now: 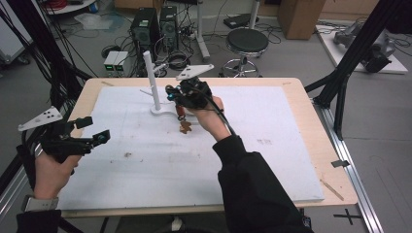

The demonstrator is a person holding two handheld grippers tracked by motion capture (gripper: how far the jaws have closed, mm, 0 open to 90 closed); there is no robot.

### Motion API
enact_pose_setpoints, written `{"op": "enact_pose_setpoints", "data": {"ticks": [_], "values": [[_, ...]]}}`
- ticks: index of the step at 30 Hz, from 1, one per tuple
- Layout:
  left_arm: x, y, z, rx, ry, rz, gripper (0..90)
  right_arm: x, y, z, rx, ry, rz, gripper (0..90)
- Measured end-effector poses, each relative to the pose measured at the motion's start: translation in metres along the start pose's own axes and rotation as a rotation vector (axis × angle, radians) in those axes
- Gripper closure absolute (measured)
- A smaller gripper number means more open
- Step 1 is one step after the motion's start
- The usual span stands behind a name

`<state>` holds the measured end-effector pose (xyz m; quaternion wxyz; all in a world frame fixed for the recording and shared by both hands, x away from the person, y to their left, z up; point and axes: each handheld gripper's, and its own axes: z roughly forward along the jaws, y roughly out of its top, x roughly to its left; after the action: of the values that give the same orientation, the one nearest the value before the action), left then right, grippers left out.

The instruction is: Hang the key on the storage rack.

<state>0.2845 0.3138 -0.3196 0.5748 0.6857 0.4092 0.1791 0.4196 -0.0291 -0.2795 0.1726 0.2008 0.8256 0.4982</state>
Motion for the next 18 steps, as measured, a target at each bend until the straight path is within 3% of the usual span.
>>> {"op": "enact_pose_setpoints", "data": {"ticks": [5,11,18], "values": [[0.000,-0.007,-0.009,-0.002,0.024,-0.004,1.7,0.013,0.017,0.033,-0.004,0.024,-0.003,84.8],[0.000,-0.013,-0.024,-0.006,0.050,-0.018,1.7,0.025,0.030,0.063,0.015,0.008,-0.017,84.8],[-0.001,-0.019,-0.042,-0.010,0.078,-0.027,1.7,0.021,0.035,0.081,0.050,-0.043,-0.002,84.8]]}}
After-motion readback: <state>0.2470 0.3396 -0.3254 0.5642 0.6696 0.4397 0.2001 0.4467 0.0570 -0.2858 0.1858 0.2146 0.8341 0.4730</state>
